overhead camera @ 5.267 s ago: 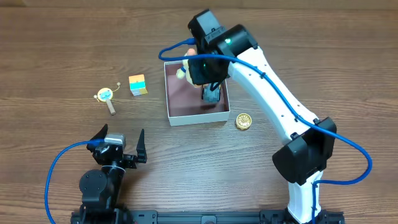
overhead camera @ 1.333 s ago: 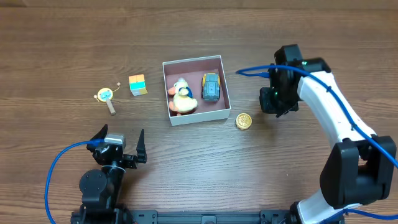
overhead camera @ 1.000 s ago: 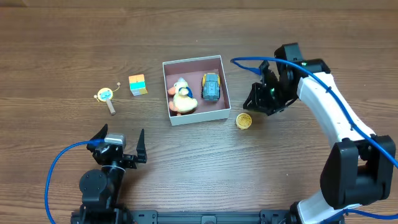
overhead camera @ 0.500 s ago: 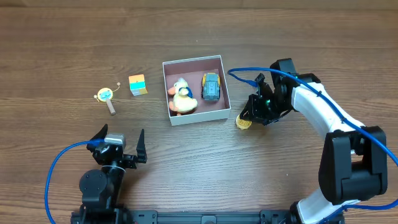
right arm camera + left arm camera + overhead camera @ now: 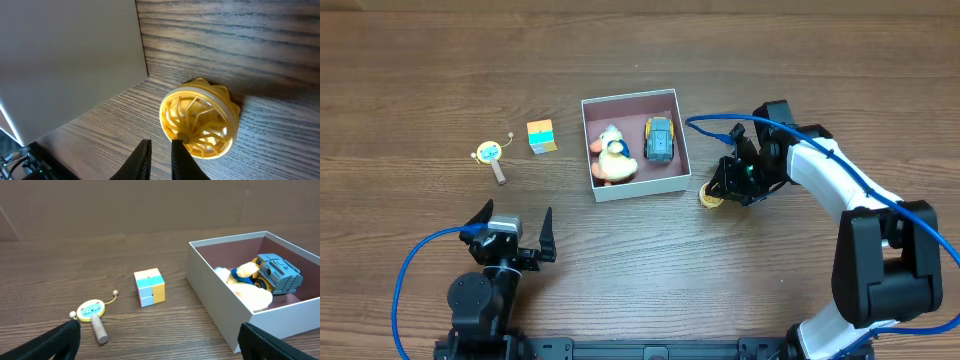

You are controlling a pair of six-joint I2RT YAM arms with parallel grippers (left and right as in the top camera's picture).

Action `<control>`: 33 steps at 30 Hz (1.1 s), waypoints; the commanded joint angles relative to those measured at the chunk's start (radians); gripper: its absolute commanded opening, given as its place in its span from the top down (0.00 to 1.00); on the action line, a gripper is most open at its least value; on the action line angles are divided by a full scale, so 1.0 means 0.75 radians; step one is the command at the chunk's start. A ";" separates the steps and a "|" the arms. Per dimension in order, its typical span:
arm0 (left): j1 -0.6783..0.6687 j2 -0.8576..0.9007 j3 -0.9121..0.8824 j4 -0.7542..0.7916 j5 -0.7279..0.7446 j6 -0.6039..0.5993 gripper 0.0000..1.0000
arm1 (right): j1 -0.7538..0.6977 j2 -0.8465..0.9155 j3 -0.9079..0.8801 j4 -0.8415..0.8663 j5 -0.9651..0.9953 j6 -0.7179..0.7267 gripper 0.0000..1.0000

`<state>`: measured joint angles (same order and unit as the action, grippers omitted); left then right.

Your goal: Pack container

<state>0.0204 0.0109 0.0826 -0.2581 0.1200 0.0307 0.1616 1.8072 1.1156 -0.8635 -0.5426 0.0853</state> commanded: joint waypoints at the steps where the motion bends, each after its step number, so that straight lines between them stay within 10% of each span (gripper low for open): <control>1: 0.010 -0.008 -0.005 0.002 0.005 0.024 0.00 | 0.002 0.015 -0.007 0.010 0.003 -0.004 0.96; 12: 0.010 -0.008 -0.005 0.002 0.005 0.024 0.00 | 0.001 0.015 -0.007 0.018 0.209 0.039 0.96; 24: 0.010 -0.008 -0.005 0.002 0.005 0.024 0.00 | -0.003 0.015 -0.006 -0.094 1.021 0.448 0.96; 33: 0.010 -0.008 -0.005 0.002 0.005 0.024 0.00 | -0.023 0.014 0.264 -0.319 0.919 0.370 0.96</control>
<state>0.0208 0.0109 0.0826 -0.2581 0.1200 0.0307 0.1509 1.8099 1.2186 -1.0588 0.1379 0.3660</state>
